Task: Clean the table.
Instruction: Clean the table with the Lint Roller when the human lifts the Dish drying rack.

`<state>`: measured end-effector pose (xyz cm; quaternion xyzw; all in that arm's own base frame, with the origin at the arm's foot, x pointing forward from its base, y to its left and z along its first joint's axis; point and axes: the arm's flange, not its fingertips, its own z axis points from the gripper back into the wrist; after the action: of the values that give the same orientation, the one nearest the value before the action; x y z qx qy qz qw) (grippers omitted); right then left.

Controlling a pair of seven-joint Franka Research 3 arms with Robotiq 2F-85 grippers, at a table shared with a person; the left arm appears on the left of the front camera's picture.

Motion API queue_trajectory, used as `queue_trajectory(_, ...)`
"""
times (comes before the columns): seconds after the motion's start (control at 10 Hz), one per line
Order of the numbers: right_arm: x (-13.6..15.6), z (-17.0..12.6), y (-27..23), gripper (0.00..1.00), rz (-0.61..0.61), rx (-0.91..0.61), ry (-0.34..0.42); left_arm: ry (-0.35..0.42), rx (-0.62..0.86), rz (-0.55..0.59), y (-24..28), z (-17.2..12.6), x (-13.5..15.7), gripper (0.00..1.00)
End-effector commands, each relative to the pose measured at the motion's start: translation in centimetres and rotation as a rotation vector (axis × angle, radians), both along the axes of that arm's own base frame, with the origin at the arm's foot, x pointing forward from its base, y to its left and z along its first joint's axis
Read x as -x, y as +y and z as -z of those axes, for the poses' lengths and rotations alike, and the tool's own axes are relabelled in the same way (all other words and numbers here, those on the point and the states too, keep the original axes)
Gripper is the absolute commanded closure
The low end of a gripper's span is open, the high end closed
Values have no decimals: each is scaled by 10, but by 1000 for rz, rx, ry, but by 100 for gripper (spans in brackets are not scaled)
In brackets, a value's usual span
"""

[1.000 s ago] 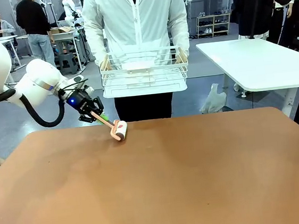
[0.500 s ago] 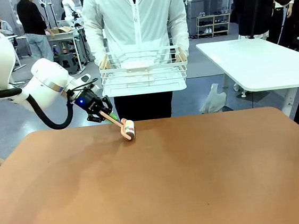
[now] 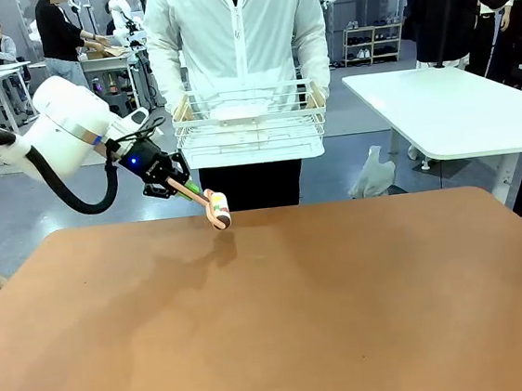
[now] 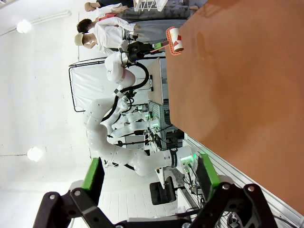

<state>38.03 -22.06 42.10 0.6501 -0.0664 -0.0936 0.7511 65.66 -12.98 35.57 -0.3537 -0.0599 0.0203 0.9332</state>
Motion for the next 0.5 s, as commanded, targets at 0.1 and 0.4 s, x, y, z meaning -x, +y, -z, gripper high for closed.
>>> queue_trajectory(0.1,0,-3,0,0,3,6,4,-8,13,43,13,-23,14,79)
queue_trajectory(0.4,0,-3,0,0,3,6,4,-13,-11,41,23,-44,23,79)
